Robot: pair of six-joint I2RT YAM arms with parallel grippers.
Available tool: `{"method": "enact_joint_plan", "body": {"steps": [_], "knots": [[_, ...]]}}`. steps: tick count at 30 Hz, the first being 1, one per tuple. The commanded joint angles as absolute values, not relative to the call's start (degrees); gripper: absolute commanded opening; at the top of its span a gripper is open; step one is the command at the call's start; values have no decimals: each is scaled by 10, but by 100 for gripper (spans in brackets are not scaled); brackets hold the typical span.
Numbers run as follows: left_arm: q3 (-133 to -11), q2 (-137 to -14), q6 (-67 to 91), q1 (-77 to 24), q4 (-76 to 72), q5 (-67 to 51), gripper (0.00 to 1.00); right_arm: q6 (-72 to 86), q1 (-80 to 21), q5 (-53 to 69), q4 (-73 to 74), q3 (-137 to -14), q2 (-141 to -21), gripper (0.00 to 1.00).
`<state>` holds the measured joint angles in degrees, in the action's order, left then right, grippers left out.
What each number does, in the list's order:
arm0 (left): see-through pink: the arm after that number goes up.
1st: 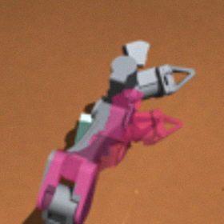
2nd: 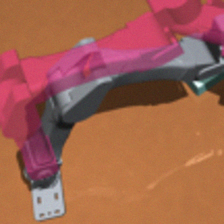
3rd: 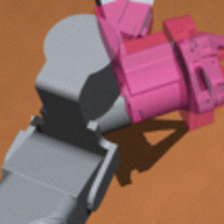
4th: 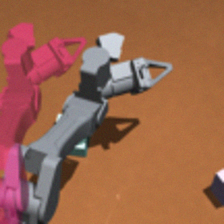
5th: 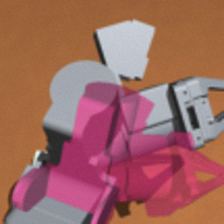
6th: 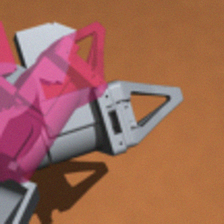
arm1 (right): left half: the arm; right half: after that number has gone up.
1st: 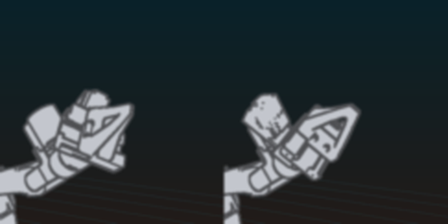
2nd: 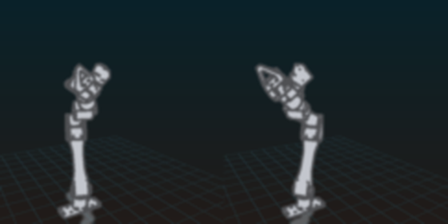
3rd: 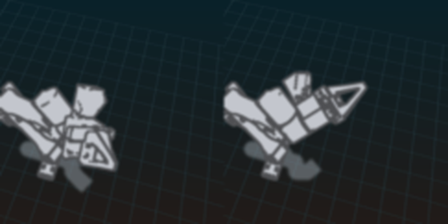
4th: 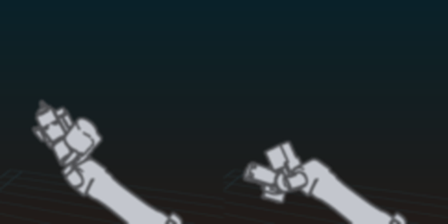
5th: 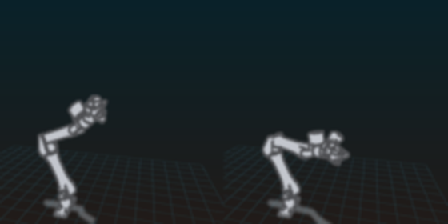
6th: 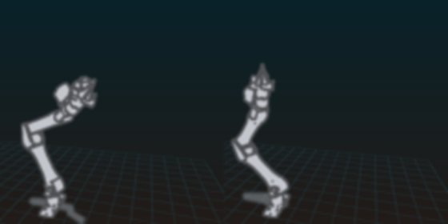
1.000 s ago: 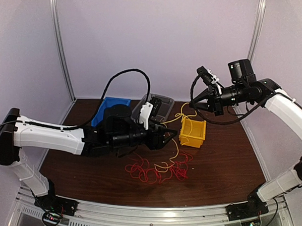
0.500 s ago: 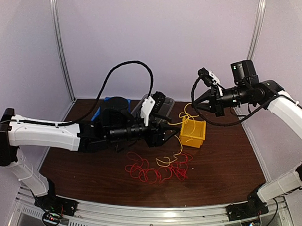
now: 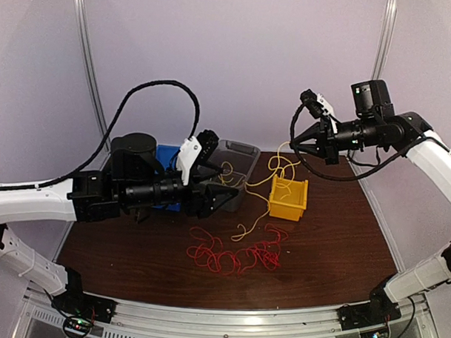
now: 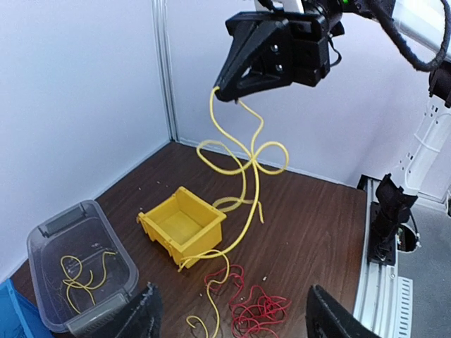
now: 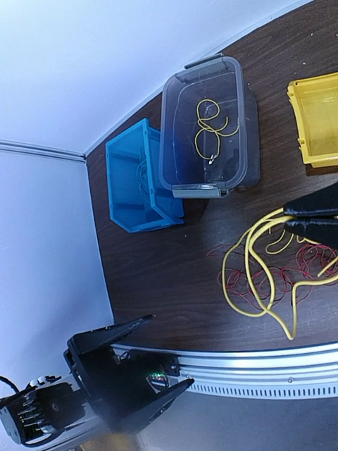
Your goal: Untangle the cables
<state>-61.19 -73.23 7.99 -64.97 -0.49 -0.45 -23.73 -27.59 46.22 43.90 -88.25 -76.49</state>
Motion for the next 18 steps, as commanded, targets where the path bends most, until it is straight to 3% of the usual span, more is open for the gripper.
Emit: {"method": "enact_joint_plan", "body": {"steps": [1, 5, 9, 15, 18], "knots": [[-614, -753, 16, -649, -125, 42, 70, -227, -274, 467, 435, -881, -761, 0], [-717, -850, -53, -648, -64, -29, 69, -219, -274, 473, 433, -883, -761, 0], [-773, -935, -68, -648, -18, -26, 66, -211, -274, 486, 431, -889, -760, 0], [-761, -961, -62, -648, -44, 23, 43, -199, -265, 486, 419, -904, -752, 0], [-718, -938, -55, -648, -92, 5, 23, -174, -233, 509, 390, -900, -747, 0]]}}
